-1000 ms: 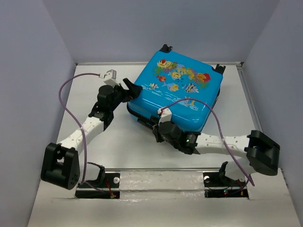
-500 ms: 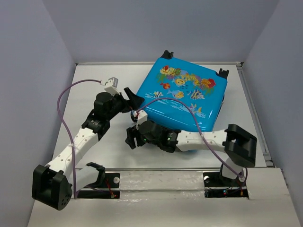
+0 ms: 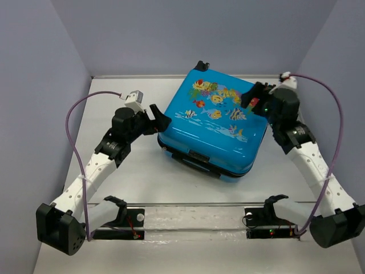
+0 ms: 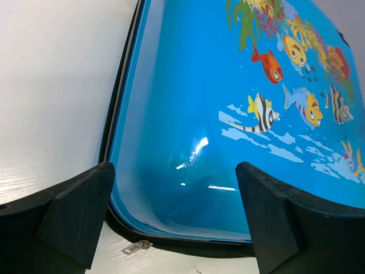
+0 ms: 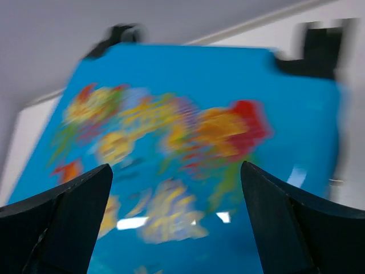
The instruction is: Pack the luggage
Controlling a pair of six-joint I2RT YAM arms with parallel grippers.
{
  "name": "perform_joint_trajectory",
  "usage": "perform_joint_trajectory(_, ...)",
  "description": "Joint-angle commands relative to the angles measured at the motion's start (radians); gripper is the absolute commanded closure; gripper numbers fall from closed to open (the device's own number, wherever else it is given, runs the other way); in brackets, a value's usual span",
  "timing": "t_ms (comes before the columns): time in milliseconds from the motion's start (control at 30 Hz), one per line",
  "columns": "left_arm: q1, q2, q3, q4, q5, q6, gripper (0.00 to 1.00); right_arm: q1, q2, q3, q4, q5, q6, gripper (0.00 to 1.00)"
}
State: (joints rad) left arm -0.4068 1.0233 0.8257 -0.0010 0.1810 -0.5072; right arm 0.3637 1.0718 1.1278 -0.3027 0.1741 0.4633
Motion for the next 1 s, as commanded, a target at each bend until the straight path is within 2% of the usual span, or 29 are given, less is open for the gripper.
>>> perform_joint_trajectory(0, -0.004, 0.017, 0.064, 0.013, 0.018, 0.032, 0.01, -0.318, 0.014, -0.041, -0.108, 0.023, -0.006, 0.0)
perform_joint_trajectory(67, -0.004, 0.03, 0.067, 0.022, 0.026, 0.026, 0.01, -0.359, 0.029, -0.062, -0.104, 0.015, -0.006, 0.0)
perform_joint_trajectory(100, -0.006, 0.038, 0.066, 0.039, 0.032, 0.021, 0.01, -0.423, 0.036, -0.072, -0.093, -0.017, -0.009, 0.0)
perform_joint_trajectory(167, -0.01, 0.058, 0.055, 0.061, 0.035, 0.015, 0.01, -0.465, 0.072, -0.103, -0.073, -0.102, -0.002, 0.0)
perform_joint_trajectory(200, -0.013, 0.066, 0.052, 0.068, 0.037, 0.012, 0.01, -0.485, 0.088, -0.109, -0.059, -0.158, -0.002, 0.0)
perform_joint_trajectory(233, -0.021, 0.079, 0.04, 0.088, 0.049, 0.006, 0.01, -0.494, 0.124, -0.112, -0.04, -0.289, 0.006, 0.0)
perform_joint_trajectory(300, -0.033, 0.092, 0.021, 0.111, 0.063, -0.002, 0.01, -0.494, 0.161, -0.114, 0.0, -0.381, 0.012, 0.0)
perform_joint_trajectory(400, -0.078, 0.11, -0.028, 0.15, 0.077, -0.014, 0.01, -0.494, 0.25, -0.115, 0.078, -0.662, 0.034, 0.03)
perform_joint_trajectory(533, -0.176, 0.092, -0.1, 0.222, 0.069, -0.059, 0.01, -0.431, 0.376, -0.07, 0.149, -0.8, 0.066, 0.08)
perform_joint_trajectory(667, -0.321, 0.066, -0.152, 0.257, 0.017, -0.103, 0.01, -0.277, 0.523, 0.071, 0.162, -0.869, 0.058, 0.09)
perform_joint_trajectory(767, -0.444, 0.041, -0.171, 0.286, -0.059, -0.151, 0.01, -0.143, 0.672, 0.261, 0.157, -0.915, 0.07, 0.1)
perform_joint_trajectory(867, -0.552, 0.023, -0.168, 0.327, -0.098, -0.217, 0.01, -0.098, 0.82, 0.469, 0.154, -0.987, 0.104, 0.09)
perform_joint_trajectory(967, -0.65, 0.014, -0.129, 0.332, -0.17, -0.221, 0.01, -0.078, 0.946, 0.639, 0.154, -1.027, 0.164, 0.07)
